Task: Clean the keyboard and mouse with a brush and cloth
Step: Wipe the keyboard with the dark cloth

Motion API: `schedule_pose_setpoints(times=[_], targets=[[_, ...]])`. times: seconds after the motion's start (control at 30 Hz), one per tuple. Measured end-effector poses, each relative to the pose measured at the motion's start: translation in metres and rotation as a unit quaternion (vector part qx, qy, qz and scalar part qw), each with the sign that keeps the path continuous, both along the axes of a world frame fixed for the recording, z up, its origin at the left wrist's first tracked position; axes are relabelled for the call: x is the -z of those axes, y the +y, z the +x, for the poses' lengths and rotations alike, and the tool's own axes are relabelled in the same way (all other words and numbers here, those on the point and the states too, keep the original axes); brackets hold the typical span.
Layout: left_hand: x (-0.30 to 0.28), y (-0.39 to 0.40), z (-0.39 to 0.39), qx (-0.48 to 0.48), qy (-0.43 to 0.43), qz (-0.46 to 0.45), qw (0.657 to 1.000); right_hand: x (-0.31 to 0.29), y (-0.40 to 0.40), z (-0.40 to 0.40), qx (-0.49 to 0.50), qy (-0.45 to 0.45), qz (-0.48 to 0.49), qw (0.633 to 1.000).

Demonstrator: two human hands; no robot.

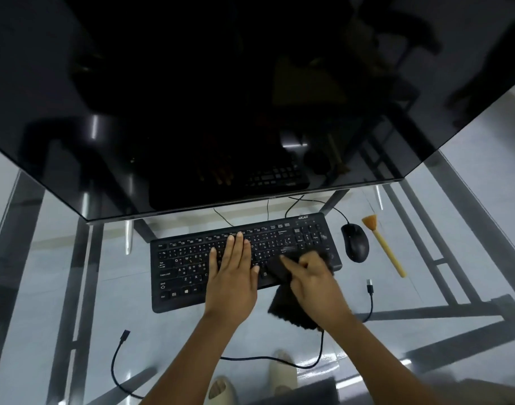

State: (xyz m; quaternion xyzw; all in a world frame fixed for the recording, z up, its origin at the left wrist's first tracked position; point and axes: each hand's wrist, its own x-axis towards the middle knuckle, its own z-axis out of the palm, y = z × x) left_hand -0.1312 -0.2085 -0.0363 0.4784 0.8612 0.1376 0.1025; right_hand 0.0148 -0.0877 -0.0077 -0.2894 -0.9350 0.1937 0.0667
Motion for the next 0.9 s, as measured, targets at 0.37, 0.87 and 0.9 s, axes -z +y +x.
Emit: schedule_pose_setpoints(times=[0.37, 0.87, 0.9], targets=[[0.008, 0.002, 0.006, -0.02, 0.027, 0.0, 0.999, 0.002, 0.002, 0.007, 0.075, 0.016, -0.007, 0.997], [0.013, 0.007, 0.01, 0.001, 0.049, 0.003, 0.999, 0.008, 0.035, -0.005, 0.151, 0.033, -0.017, 0.988], [0.014, 0.008, 0.011, 0.002, 0.052, 0.005, 0.999, 0.004, 0.03, -0.007, 0.12, 0.02, -0.01, 0.993]])
